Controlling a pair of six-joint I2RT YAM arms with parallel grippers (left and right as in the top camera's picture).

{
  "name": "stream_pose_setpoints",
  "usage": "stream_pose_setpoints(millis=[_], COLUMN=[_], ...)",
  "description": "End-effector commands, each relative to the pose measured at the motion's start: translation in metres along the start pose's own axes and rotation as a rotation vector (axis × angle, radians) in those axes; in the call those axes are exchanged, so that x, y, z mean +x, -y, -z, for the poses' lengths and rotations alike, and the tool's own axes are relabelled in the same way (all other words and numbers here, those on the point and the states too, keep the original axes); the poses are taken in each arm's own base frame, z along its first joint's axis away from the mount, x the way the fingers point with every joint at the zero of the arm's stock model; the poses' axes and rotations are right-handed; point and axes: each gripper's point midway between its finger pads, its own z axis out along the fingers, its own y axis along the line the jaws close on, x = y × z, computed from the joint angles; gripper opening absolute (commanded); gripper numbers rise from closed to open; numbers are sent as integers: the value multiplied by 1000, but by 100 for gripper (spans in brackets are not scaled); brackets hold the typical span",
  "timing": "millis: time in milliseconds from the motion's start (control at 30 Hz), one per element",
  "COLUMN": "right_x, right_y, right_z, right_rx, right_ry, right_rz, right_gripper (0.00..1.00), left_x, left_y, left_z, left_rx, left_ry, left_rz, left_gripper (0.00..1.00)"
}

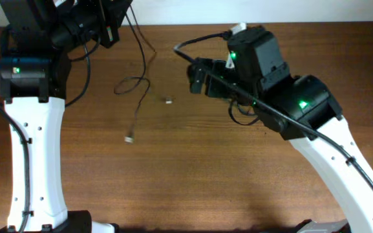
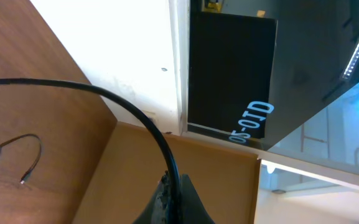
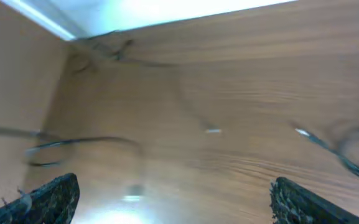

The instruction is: Untangle cables

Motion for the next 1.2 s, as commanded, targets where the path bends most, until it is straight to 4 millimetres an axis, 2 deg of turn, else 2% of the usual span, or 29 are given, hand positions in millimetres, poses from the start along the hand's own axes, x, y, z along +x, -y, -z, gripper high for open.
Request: stream_pose_setpoints(millis=[0, 167, 333, 433, 500, 600, 867, 1033, 1167], right_x=[19, 36, 38, 44, 45, 47, 51, 57, 51], right_y=[-28, -46, -27, -25, -32, -48, -49, -56, -78], right_z=[-13, -33, -55, -68, -79, -82, -82, -98, -104], right_rx=[-132, -151, -34, -20, -56, -137, -141, -123, -185], right_ry=[-94, -131, -123, -150, -163, -185, -205, -197, -153], right_rz=[79, 66, 34, 1, -21, -23, -45, -83, -109], right_gripper=[98, 98, 98, 98, 99, 98, 98, 98, 98], left_x=[19, 20, 20, 20, 20, 20, 20, 20, 20], left_y=[17, 17, 17, 17, 17, 18, 18, 22, 22], left_z=[12, 12, 12, 12, 12, 12, 12, 13, 13], left_rx=[40, 43, 43, 43, 43, 42, 44, 59, 59], left_ry=[-36, -40, -40, -41, -40, -40, -41, -45, -45], left_rz=[-54, -34, -34, -34, -32, -10, 21, 27, 27], left_gripper=[0, 0, 0, 0, 0, 0, 0, 0, 0])
